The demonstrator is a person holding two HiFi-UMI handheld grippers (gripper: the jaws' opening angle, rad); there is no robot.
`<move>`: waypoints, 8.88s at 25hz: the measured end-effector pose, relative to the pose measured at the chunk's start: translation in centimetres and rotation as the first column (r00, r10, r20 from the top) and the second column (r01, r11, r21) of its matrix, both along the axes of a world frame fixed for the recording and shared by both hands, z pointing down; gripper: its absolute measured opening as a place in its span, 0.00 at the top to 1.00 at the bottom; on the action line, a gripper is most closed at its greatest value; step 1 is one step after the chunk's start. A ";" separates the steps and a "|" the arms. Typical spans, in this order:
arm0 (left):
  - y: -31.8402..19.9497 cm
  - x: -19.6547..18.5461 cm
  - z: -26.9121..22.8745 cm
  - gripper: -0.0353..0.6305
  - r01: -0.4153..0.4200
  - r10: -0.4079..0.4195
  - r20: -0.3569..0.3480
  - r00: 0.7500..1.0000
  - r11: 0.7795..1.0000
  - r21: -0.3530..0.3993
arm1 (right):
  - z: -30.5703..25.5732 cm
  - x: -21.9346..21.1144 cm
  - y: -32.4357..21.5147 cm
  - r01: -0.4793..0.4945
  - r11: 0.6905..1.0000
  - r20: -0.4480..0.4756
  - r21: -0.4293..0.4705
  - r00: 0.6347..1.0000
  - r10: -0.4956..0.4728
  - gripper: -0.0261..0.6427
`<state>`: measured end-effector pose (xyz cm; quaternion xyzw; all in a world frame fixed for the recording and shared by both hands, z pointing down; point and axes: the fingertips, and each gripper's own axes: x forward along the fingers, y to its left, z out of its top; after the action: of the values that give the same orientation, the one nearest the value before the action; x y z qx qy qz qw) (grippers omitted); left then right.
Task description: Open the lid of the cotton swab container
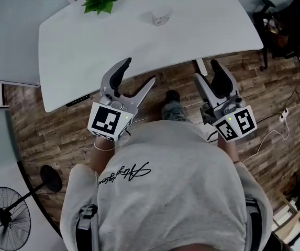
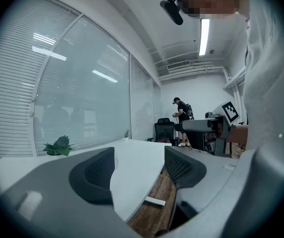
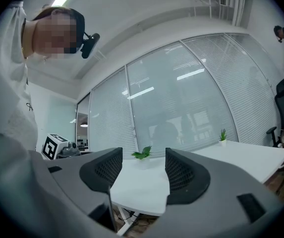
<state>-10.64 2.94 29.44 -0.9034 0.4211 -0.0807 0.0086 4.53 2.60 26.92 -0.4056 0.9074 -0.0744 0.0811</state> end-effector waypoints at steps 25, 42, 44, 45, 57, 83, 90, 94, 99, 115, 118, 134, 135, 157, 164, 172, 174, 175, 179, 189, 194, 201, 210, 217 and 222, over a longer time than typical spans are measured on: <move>-14.2 3.2 -1.1 0.49 0.111 -0.110 0.025 0.994 0.994 -0.021 | -0.9 2.8 -15.7 0.130 0.992 0.015 -0.008 0.991 -0.130 0.59; -19.0 4.5 -0.8 0.49 0.184 -0.184 0.007 0.983 0.983 -0.004 | 0.2 3.6 -21.3 0.229 0.973 0.019 -0.020 0.973 -0.228 0.60; -19.0 4.3 -0.3 0.49 0.189 -0.189 0.015 0.982 0.982 -0.029 | 0.3 3.3 -21.7 0.237 0.971 0.022 -0.024 0.971 -0.237 0.60; -19.0 4.1 -0.1 0.49 0.192 -0.192 0.021 0.981 0.981 -0.036 | 0.4 3.1 -21.9 0.241 0.970 0.023 -0.027 0.970 -0.241 0.60; -20.4 2.5 1.2 0.49 0.130 -0.129 0.016 0.992 0.989 -0.076 | -0.1 0.9 -22.0 0.218 0.975 0.008 -0.038 0.976 -0.217 0.60; -25.1 3.2 10.7 0.49 0.028 -0.003 0.100 0.995 0.966 -0.257 | 0.9 1.8 -21.9 0.053 0.993 -0.027 -0.101 0.998 -0.056 0.61; -25.3 3.6 12.6 0.49 0.023 0.015 0.126 0.992 0.955 -0.296 | 1.1 1.3 -21.8 0.054 0.992 -0.031 -0.114 0.998 -0.058 0.61; -25.5 3.8 13.3 0.49 0.014 0.030 0.141 0.990 0.954 -0.301 | 1.1 0.7 -21.8 0.057 0.991 -0.034 -0.117 0.998 -0.062 0.61; -25.9 4.0 14.3 0.49 0.004 0.045 0.154 0.987 0.952 -0.305 | 1.3 0.4 -21.7 0.047 0.991 -0.041 -0.124 0.998 -0.052 0.61; -27.5 5.4 15.1 0.48 -0.075 0.133 0.193 0.972 0.957 -0.282 | 2.1 -0.3 -21.1 -0.036 0.990 -0.050 -0.135 0.998 0.030 0.62; -27.6 5.8 14.9 0.48 -0.097 0.152 0.192 0.969 0.957 -0.272 | 2.0 -0.3 -21.1 -0.045 0.991 -0.053 -0.124 0.998 0.039 0.62; -29.1 7.0 15.2 0.48 -0.002 0.062 0.204 0.977 0.960 -0.282 | 1.0 1.7 -24.5 0.096 0.989 -0.023 -0.110 0.995 -0.099 0.62; -29.2 6.9 15.2 0.48 0.011 0.049 0.204 0.978 0.959 -0.282 | 1.0 1.7 -24.9 0.113 0.987 -0.012 -0.112 0.993 -0.115 0.62; -29.1 6.3 16.0 0.57 0.072 0.002 0.225 0.974 0.944 -0.322 | 1.9 3.1 -27.3 0.203 0.967 0.074 -0.156 0.978 -0.194 0.66; -29.1 6.1 16.1 0.60 0.070 0.004 0.224 0.975 0.944 -0.323 | 1.9 2.0 -27.0 0.205 0.966 0.079 -0.157 0.978 -0.195 0.67; -29.0 6.2 16.1 0.59 0.045 0.031 0.227 0.973 0.946 -0.321 | 2.0 0.7 -26.2 0.207 0.965 0.071 -0.161 0.978 -0.198 0.67; -28.9 6.3 16.0 0.59 0.031 0.045 0.227 0.973 0.947 -0.320 | 2.0 0.5 -25.9 0.207 0.965 0.066 -0.160 0.978 -0.199 0.67; -28.8 6.4 16.0 0.59 0.023 0.053 0.227 0.972 0.947 -0.320 | 2.1 0.4 -25.8 0.206 0.965 0.065 -0.160 0.978 -0.198 0.67; -28.5 6.6 16.0 0.59 -0.010 0.087 0.229 0.969 0.948 -0.318 | 2.0 0.0 -25.3 0.204 0.966 0.056 -0.155 0.979 -0.198 0.67; -27.6 6.5 15.2 0.59 -0.056 0.134 0.223 0.966 0.944 -0.325 | 1.4 0.1 -24.6 0.192 0.972 0.037 -0.138 0.981 -0.188 0.67; -27.0 6.7 13.7 0.59 -0.089 0.170 0.237 0.957 0.944 -0.317 | 1.2 -0.4 -24.5 0.211 0.970 0.020 -0.124 0.978 -0.210 0.67; -26.4 6.8 11.0 0.59 -0.111 0.184 0.223 0.957 0.946 -0.306 | 1.1 -0.8 -24.4 0.264 0.959 0.004 -0.101 0.964 -0.265 0.67; -26.3 7.1 7.3 0.59 -0.119 0.189 0.239 0.952 0.954 -0.277 | 0.7 -0.5 -25.1 0.324 0.943 0.024 -0.079 0.946 -0.324 0.67; -25.7 9.1 3.8 0.59 -0.182 0.241 0.197 0.950 0.944 -0.277 | -0.4 0.2 -25.9 0.372 0.927 0.016 -0.041 0.928 -0.372 0.67; -25.2 10.6 2.1 0.59 -0.208 0.271 0.229 0.935 0.941 -0.266 | -1.3 0.3 -26.3 0.406 0.914 -0.004 -0.008 0.914 -0.406 0.67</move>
<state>0.00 -22.21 31.52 -0.9240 0.2895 -0.2476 -0.0342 4.87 -23.66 25.62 -0.2088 0.9718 -0.0914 0.0600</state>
